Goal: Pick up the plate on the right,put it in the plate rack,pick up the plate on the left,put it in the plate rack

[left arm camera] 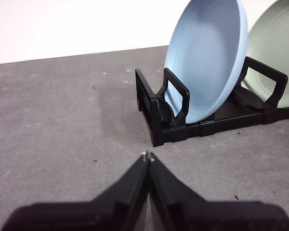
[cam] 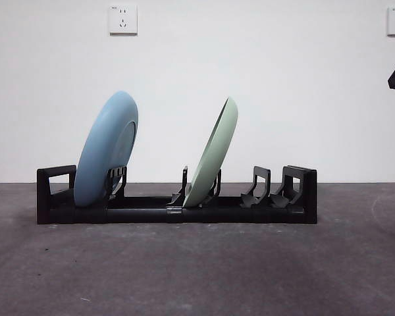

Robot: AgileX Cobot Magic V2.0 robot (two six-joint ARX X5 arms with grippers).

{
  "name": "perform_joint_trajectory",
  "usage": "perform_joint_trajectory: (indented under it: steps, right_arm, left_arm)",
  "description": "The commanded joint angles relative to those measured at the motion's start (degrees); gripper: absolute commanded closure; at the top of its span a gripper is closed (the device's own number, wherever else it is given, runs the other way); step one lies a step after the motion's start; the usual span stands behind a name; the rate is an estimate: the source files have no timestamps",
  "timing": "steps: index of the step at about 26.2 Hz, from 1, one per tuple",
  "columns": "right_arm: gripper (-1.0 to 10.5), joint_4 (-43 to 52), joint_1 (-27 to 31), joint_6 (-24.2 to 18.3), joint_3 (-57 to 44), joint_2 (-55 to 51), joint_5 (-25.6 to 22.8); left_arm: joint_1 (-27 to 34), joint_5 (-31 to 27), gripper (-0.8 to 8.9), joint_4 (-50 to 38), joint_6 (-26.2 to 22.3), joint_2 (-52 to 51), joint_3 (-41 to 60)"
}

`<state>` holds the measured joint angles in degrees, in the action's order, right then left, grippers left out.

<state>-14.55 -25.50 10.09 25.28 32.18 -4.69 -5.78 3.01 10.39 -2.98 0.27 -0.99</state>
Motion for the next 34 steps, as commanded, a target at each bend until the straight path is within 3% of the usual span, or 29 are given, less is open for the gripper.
perform_joint_trajectory:
  steps: [1, 8, 11, 13, 18, 20, 24, 34]
  right_arm:
    - [9.4, 0.3, 0.0, 0.5, -0.3, 0.0, -0.2]
    - [9.4, 0.3, 0.0, 0.5, -0.3, 0.0, -0.2]
    - [9.4, -1.6, 0.7, -3.0, -0.3, -2.5, -0.3]
    - [9.4, -4.7, 3.9, -5.7, -0.4, -7.4, 0.3]
    - [9.4, -5.8, 16.3, -4.4, -4.3, -19.7, 0.3]
    - [9.4, -2.2, 18.8, -4.6, -9.4, -24.5, 3.3]
    - [9.4, 0.0, 19.1, -4.4, -18.8, -32.2, 4.8]
    - [9.4, 0.4, 19.1, -3.1, -23.4, -32.1, 4.8]
  left_arm:
    - [0.2, 0.0, 8.17, -0.1, 0.0, -0.1, 0.8]
    - [0.2, 0.0, 8.17, -0.1, 0.0, -0.1, 0.8]
    - [0.2, 0.0, 8.17, -0.1, 0.0, -0.1, 0.8]
    - [0.2, 0.0, 8.17, -0.1, 0.0, -0.1, 0.8]
    - [0.2, 0.0, 8.17, -0.1, 0.0, -0.1, 0.8]
    - [0.2, 0.0, 8.16, -0.1, 0.0, -0.1, 0.8]
    - [0.2, 0.0, 8.17, -0.1, 0.0, -0.1, 0.8]
    - [0.2, 0.0, 8.17, -0.1, 0.0, -0.1, 0.8]
